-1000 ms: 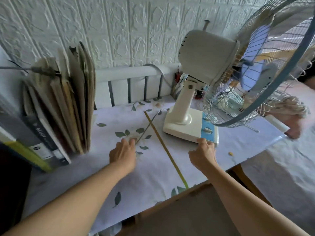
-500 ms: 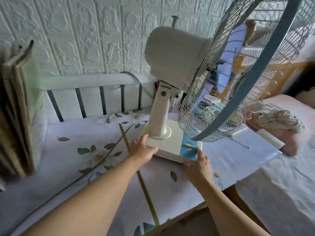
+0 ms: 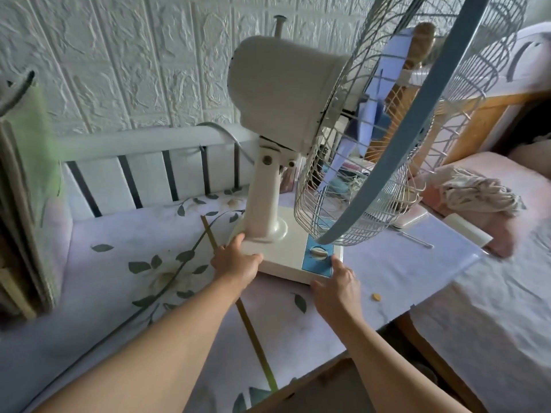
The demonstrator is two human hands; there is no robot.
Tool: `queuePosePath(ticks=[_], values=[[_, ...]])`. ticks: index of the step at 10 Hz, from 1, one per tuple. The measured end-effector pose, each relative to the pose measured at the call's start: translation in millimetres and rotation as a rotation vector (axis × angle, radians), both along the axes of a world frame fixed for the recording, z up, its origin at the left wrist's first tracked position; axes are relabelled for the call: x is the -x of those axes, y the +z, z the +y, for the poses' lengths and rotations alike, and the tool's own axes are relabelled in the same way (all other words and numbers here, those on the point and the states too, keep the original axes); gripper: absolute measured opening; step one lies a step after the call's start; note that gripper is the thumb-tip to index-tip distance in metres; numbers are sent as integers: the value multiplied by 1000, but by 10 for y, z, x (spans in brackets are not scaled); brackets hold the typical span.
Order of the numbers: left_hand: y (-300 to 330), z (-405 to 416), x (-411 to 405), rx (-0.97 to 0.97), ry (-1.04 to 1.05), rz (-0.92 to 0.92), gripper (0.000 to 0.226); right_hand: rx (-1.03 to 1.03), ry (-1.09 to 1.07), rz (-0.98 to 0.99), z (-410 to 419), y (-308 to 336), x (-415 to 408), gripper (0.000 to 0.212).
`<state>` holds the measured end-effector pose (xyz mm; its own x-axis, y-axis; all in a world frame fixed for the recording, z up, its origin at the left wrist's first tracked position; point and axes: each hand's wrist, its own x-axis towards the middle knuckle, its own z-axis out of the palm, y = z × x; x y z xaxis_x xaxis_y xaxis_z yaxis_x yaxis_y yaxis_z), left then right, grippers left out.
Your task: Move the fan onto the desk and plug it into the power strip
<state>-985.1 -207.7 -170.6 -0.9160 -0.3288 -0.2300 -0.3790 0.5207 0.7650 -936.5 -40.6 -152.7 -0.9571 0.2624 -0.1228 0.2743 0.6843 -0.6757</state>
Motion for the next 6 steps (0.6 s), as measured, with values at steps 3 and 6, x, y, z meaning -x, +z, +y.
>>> queuePosePath(ticks=[3, 6], values=[[20, -64, -86, -43, -58, -55, 73, 23, 69, -37, 14, 6, -23, 62], [367, 22, -526, -39, -129, -55, 80, 68, 180, -158, 168, 102, -194, 92]])
